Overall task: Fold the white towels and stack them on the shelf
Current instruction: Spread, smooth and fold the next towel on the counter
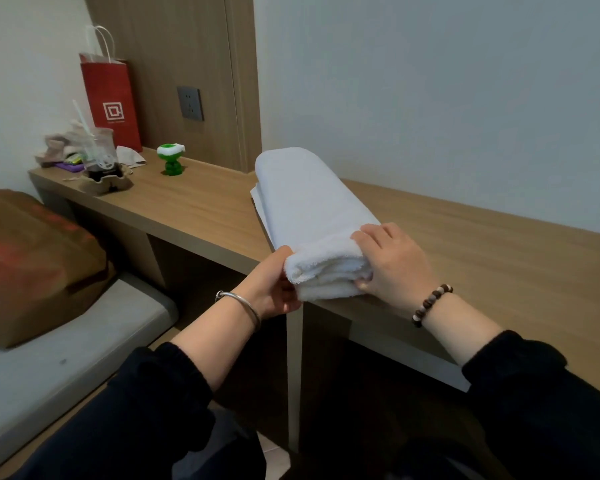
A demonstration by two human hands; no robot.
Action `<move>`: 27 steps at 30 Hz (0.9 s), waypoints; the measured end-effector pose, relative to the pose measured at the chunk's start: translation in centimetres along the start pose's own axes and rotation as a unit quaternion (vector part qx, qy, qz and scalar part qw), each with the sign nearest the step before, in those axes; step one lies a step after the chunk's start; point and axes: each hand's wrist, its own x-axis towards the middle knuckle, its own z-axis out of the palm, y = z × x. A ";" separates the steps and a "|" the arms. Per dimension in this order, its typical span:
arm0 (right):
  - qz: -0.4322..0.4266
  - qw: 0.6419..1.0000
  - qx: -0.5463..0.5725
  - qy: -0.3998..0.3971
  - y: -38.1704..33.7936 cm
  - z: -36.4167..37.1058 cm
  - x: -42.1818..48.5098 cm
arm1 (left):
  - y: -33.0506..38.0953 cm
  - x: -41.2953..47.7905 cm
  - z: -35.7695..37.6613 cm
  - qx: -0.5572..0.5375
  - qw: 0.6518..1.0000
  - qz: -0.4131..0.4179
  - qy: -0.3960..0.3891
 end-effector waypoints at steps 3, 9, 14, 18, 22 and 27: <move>-0.074 0.997 0.003 0.028 1.1 -0.1 0.4 | 0.2 0.0 -0.1 -0.010 1.000 0.009 0.011; -0.054 0.995 0.056 0.060 2.1 0.6 -0.9 | -0.1 0.3 -0.2 0.011 1.000 0.020 0.017; 0.049 0.991 0.126 0.005 1.9 1.5 -2.0 | -0.5 0.5 -0.3 -0.003 1.000 0.015 0.012; 0.041 0.993 0.113 -0.018 2.2 1.2 -1.3 | -0.6 0.6 -0.2 -0.012 1.000 0.021 0.015; -0.021 0.996 0.084 -0.002 2.8 1.0 -0.6 | -0.6 0.7 -0.6 -0.015 0.999 0.029 0.012; 0.030 0.986 0.164 -0.002 4.1 1.7 -2.2 | -0.7 0.7 -0.9 -0.022 1.000 0.017 0.002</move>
